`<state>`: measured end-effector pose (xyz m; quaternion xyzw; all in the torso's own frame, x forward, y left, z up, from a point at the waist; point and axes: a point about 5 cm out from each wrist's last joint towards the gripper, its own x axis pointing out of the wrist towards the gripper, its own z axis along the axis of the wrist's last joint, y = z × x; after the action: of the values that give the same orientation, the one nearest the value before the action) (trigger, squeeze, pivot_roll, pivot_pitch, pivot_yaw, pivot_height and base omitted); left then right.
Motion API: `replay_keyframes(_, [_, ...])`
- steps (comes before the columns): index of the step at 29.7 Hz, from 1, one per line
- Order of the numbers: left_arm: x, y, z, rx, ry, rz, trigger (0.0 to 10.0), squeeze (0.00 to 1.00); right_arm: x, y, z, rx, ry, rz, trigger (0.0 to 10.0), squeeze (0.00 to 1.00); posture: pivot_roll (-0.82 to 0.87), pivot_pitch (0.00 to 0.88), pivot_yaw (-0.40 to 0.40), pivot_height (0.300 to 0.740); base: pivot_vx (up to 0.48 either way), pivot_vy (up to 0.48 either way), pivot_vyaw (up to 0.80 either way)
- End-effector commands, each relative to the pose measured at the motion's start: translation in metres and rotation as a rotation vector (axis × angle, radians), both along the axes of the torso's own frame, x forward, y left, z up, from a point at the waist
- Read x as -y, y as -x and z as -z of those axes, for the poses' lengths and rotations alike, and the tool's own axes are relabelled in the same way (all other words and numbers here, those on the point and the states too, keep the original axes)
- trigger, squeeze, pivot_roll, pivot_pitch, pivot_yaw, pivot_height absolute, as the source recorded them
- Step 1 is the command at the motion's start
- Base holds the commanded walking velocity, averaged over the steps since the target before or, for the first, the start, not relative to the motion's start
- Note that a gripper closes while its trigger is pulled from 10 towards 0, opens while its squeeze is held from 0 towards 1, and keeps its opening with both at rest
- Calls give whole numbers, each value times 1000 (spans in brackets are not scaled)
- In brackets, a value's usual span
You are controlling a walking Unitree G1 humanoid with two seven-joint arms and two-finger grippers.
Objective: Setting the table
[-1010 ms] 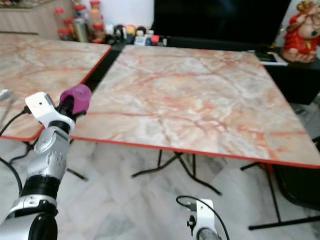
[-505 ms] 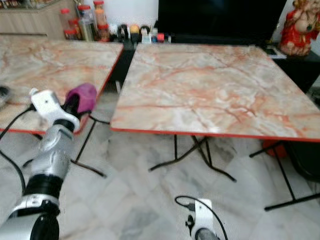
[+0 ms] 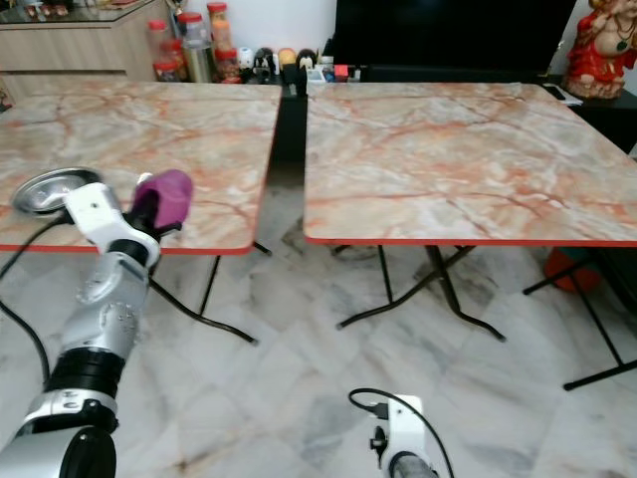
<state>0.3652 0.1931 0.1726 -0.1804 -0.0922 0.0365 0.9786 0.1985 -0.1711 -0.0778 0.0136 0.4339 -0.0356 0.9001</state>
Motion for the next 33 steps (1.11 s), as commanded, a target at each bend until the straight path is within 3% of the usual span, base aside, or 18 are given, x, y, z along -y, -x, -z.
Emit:
replay_keyframes(1, [14, -5, -7, 11, -19, 38, 10000, 0, 9, -4, -3, 13, 19, 17, 10000, 0, -41, 0, -5, 740, 0, 480, 0])
replay_keyframes(33, [3, 1, -3, -5, -33, -18, 10000, 0, 3, 0, -1, 10, 2, -13, 10000, 0, -25, 0, -17, 740, 0, 480, 0])
